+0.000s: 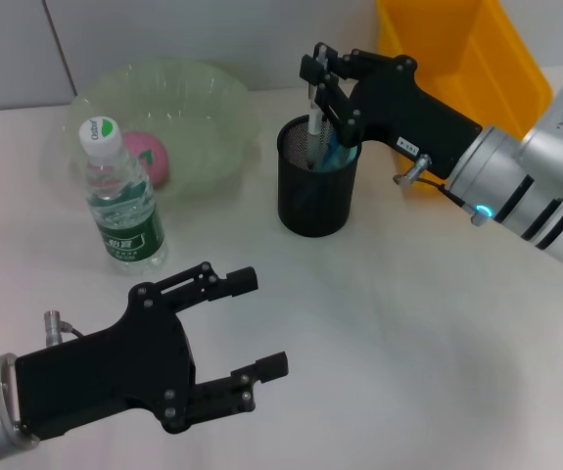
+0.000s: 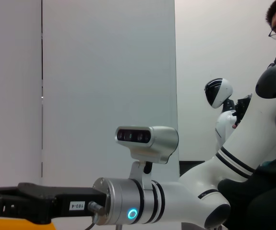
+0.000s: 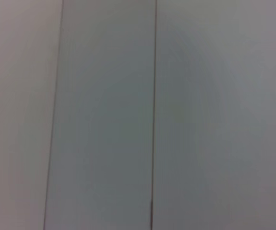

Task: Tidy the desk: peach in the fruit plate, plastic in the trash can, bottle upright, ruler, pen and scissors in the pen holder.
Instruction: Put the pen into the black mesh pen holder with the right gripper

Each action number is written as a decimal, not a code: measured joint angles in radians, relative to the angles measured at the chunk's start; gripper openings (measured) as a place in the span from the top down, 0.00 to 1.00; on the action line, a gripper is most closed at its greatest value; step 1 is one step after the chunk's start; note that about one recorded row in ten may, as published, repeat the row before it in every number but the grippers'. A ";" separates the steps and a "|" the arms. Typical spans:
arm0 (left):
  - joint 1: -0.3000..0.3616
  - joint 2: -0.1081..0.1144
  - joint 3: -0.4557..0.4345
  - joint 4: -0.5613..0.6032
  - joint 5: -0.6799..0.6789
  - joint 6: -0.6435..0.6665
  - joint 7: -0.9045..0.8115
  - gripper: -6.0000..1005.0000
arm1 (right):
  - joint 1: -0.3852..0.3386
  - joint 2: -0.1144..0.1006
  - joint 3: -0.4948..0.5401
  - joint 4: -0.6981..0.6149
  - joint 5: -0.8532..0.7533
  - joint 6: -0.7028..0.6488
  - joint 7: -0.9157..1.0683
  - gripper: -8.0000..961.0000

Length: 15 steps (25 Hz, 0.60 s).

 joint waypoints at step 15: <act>-0.019 0.008 -0.037 -0.032 0.051 -0.004 -0.021 0.25 | -0.027 -0.005 -0.001 -0.007 0.005 -0.031 0.070 0.76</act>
